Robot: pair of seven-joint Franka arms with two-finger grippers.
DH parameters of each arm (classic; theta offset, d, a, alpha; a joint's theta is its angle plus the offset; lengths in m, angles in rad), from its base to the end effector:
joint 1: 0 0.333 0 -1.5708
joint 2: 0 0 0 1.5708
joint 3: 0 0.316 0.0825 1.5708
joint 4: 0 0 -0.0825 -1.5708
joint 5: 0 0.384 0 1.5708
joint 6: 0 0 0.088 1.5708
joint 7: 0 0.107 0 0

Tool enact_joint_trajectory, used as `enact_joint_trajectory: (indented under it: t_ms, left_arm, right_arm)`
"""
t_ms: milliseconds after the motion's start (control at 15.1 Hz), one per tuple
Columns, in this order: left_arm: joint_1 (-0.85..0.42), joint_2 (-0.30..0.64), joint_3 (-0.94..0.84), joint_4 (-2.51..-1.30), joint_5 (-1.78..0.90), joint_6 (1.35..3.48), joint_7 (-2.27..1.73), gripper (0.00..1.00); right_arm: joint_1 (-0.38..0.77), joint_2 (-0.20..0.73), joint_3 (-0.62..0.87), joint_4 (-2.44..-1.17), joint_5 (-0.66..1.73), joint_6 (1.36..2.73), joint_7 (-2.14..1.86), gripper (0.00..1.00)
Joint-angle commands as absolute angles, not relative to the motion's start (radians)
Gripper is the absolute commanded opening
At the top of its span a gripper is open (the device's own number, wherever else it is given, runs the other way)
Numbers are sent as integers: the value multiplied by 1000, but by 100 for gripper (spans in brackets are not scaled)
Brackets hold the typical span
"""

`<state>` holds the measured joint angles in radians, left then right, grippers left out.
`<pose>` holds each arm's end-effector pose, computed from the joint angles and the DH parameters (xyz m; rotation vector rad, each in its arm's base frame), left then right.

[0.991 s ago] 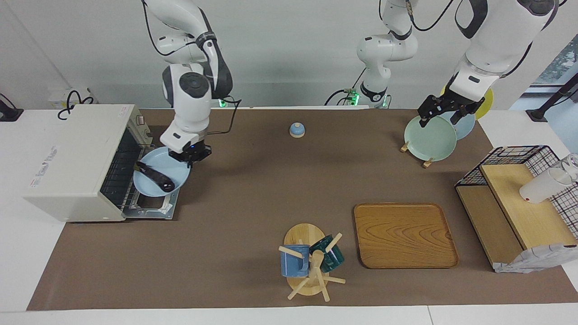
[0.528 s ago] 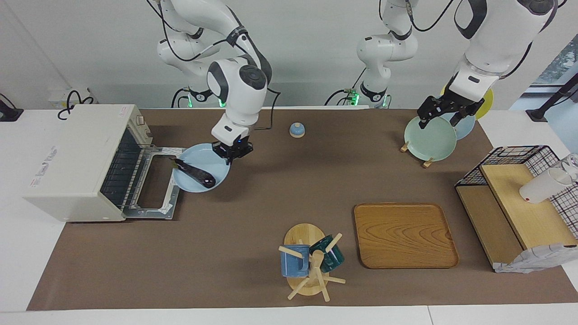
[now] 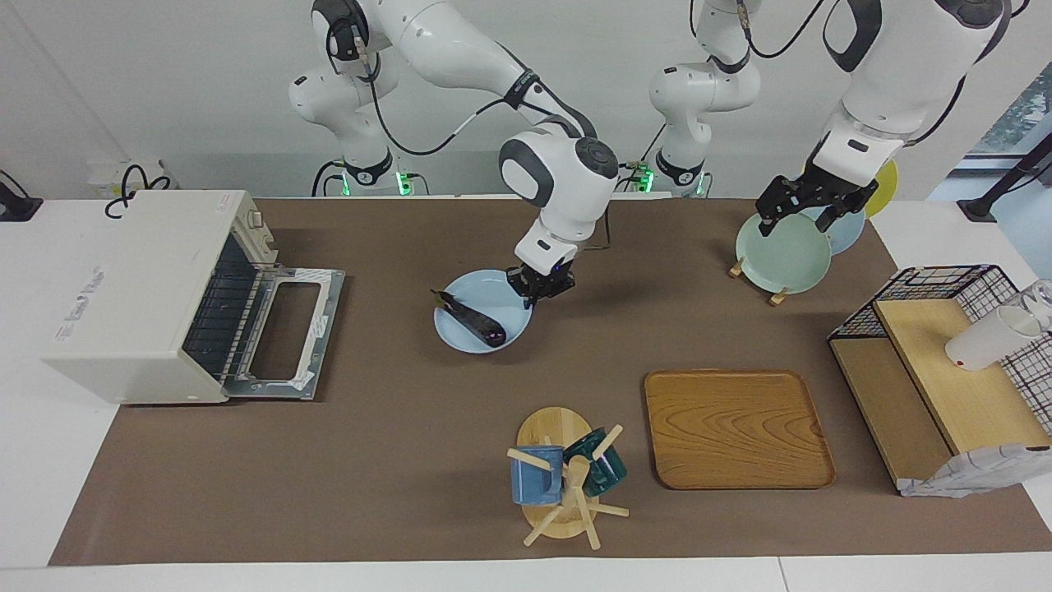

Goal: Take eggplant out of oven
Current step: 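Pull the plate with the eggplant out of the oven with the right gripper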

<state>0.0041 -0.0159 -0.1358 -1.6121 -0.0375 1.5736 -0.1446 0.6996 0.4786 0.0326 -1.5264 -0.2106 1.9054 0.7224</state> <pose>0.5437 -0.0767 0.6140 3.1094 0.0209 -0.0426 0.5174 0.4406 0.3749 2.9380 0.1266 0.0679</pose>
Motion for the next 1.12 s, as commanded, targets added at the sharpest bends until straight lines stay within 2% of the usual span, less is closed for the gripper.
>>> enact_joint_trajectory:
  t_ms: [0,198,396,594,660,858,925,1057]
  left_arm:
    - [-5,-20,-129,-1621,-51,1594,-150,100]
    - [-5,-20,-129,-1628,-52,1601,-149,100]
    - [-6,-20,-129,-1635,-61,1603,-150,100]
    - [-5,-14,-129,-1637,-64,1605,-150,100]
    - [-5,-14,-129,-1638,-64,1605,-150,100]
    - [-5,-15,-129,-1643,-66,1611,-150,100]
    - [-5,-15,-129,-1643,-69,1612,-150,100]
    - [-5,-11,-129,-1643,-81,1617,-153,100]
  right_arm:
    - [733,521,43,-1506,-186,1950,781,0]
    - [770,578,58,-1494,-186,2000,790,0]
    - [796,595,58,-1497,-183,2100,802,0]
    - [790,595,58,-1497,-172,2114,807,0]
    - [790,595,58,-1499,-173,2124,808,4]
    - [785,591,57,-1491,-183,2126,804,38]
    - [775,586,57,-1490,-186,2122,802,46]
    - [759,578,57,-1465,-181,2108,795,49]
